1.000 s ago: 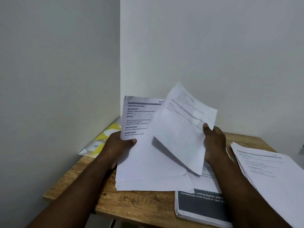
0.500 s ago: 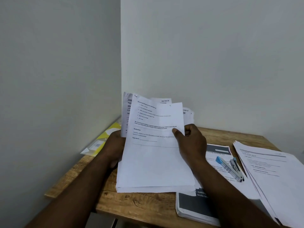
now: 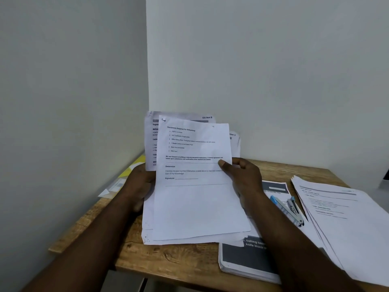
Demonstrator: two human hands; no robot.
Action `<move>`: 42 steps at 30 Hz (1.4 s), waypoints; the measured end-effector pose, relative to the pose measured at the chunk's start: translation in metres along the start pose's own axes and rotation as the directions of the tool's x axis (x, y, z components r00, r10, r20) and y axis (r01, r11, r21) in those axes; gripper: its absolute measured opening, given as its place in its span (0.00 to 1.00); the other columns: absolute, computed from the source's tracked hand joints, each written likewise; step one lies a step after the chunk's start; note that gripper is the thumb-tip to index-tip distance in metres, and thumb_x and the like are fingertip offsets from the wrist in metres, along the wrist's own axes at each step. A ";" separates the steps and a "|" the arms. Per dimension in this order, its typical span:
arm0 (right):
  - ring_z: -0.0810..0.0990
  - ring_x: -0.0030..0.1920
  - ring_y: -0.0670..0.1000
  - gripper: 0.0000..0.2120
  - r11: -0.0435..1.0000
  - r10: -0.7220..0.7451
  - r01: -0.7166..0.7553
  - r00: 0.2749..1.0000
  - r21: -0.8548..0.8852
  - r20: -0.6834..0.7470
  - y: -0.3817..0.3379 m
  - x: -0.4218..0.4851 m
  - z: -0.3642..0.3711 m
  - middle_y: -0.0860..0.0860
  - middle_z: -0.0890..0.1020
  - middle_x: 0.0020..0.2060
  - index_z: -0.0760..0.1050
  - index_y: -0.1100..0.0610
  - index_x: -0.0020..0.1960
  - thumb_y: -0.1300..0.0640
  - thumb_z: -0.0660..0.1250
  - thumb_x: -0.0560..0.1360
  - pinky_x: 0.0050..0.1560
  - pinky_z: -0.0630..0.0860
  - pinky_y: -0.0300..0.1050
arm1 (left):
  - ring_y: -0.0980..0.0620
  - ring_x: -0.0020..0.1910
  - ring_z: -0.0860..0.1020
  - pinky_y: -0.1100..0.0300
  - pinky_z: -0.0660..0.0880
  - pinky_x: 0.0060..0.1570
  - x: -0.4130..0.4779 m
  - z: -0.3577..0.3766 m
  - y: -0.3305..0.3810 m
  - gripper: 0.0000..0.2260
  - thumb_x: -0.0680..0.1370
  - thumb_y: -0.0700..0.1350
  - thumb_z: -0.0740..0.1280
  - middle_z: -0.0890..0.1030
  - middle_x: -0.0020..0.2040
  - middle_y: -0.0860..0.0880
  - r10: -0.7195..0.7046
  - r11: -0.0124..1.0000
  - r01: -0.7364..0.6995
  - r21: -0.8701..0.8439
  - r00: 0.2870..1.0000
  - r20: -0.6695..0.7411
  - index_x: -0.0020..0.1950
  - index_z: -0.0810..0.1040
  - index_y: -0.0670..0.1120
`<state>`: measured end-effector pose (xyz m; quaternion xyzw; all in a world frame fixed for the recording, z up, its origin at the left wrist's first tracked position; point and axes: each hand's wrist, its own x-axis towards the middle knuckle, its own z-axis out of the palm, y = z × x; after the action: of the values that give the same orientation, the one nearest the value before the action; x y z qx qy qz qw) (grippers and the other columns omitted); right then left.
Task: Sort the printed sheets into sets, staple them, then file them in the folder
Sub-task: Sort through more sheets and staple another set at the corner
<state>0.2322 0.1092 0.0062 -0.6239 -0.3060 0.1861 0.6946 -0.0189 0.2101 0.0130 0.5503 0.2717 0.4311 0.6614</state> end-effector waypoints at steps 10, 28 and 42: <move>0.78 0.31 0.46 0.16 0.999 -0.011 0.012 0.999 -0.034 0.049 0.005 0.000 0.000 0.49 0.87 0.43 0.81 0.54 0.39 0.47 0.86 0.65 0.35 0.71 0.40 | 0.45 0.49 0.88 0.49 0.83 0.48 0.001 0.003 -0.001 0.16 0.86 0.55 0.64 0.88 0.56 0.43 -0.052 0.999 0.051 -0.011 0.998 -0.043 0.59 0.85 0.45; 0.77 0.36 0.46 0.14 0.997 -0.068 0.073 0.989 -0.035 0.132 0.002 -0.004 0.008 0.41 0.81 0.33 0.80 0.50 0.34 0.47 0.81 0.71 0.44 0.73 0.45 | 0.39 0.54 0.87 0.46 0.83 0.53 0.011 -0.002 -0.008 0.12 0.82 0.44 0.71 0.87 0.56 0.41 -0.016 0.999 0.012 -0.052 0.997 -0.074 0.63 0.83 0.40; 0.78 0.66 0.49 0.07 0.980 -0.175 0.175 0.985 0.097 -0.003 -0.023 -0.013 0.004 0.47 0.83 0.59 0.82 0.48 0.55 0.59 0.69 0.83 0.57 0.75 0.35 | 0.45 0.58 0.86 0.58 0.84 0.46 0.008 -0.002 -0.008 0.16 0.80 0.32 0.66 0.86 0.62 0.43 0.035 0.990 -0.021 -0.142 0.995 0.095 0.68 0.79 0.40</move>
<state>0.2173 0.1002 0.0261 -0.5594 -0.3523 0.1408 0.7370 -0.0147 0.2180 0.0058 0.5263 0.2004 0.4311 0.7050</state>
